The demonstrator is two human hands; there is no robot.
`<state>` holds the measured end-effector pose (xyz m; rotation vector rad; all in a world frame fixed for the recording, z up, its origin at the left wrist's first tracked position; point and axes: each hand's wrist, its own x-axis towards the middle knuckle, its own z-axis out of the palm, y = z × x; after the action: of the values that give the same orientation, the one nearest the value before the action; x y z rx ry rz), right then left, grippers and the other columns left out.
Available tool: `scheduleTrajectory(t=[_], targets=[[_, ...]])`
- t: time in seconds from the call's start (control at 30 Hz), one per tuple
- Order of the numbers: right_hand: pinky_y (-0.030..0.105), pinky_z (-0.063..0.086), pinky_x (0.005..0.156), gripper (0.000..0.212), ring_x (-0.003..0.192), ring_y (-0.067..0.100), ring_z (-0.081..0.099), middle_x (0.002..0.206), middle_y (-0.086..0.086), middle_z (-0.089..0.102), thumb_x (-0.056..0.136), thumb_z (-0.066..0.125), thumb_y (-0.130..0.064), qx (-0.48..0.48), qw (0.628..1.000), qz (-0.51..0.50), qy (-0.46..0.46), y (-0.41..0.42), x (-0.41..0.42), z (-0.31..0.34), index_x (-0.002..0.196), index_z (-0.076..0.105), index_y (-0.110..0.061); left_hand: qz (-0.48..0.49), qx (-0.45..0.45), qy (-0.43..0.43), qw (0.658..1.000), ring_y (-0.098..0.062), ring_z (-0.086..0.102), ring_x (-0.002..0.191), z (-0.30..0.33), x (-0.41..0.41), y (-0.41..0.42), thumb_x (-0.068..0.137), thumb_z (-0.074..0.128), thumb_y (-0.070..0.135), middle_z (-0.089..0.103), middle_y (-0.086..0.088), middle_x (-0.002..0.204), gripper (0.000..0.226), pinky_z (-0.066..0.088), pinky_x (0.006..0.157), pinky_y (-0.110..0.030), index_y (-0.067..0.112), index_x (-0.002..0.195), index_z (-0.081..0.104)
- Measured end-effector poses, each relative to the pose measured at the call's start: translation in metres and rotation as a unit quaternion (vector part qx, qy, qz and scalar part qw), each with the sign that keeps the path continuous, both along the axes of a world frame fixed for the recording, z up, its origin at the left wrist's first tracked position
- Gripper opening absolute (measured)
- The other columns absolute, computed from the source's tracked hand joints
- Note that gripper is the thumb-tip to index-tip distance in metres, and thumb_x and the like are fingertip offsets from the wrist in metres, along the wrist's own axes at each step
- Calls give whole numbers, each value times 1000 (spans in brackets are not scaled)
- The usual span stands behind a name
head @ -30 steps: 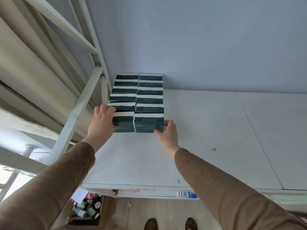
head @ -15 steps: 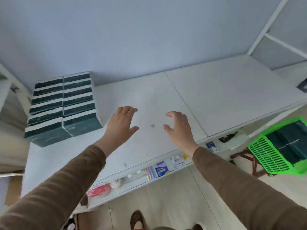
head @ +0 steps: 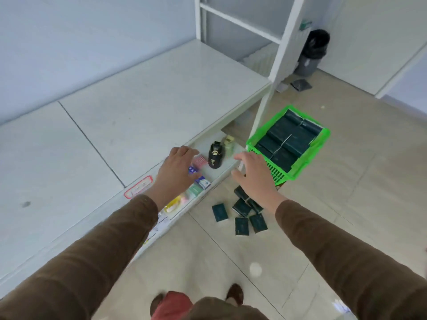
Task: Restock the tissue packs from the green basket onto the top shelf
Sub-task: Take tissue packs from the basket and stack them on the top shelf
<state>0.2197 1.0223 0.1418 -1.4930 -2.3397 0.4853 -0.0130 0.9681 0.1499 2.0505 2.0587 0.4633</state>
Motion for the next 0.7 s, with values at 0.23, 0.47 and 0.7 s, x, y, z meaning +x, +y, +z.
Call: scheduleTrajectory(t=[0.23,0.47,0.7], targets=[[40,48,88,32,107,19,48,116,-3,58,92,63,-30,-54,995,-82,-9,100,101,-33,122,53,-23,-43,-43,-15,998,-21,43,117,-35,97,119,82,72,38,50,0,131,59,44,99,-43,21,134,50],[34,45,98,43,117,20,53,125,1,57,91,65,-25,-173,967,-177,51,201,167,-78,131,51,-19,-104,-96,-43,989,-23,43,124,-78,161,248,86,69,33,48,-2,134,57,39,106,-40,19,137,48],[26,35,94,56,126,22,52,144,6,50,93,64,-23,-298,902,-290,116,296,226,-137,143,43,-12,-113,-175,-24,978,-26,44,122,-125,217,363,87,68,34,48,-5,134,57,42,100,-41,18,138,46]])
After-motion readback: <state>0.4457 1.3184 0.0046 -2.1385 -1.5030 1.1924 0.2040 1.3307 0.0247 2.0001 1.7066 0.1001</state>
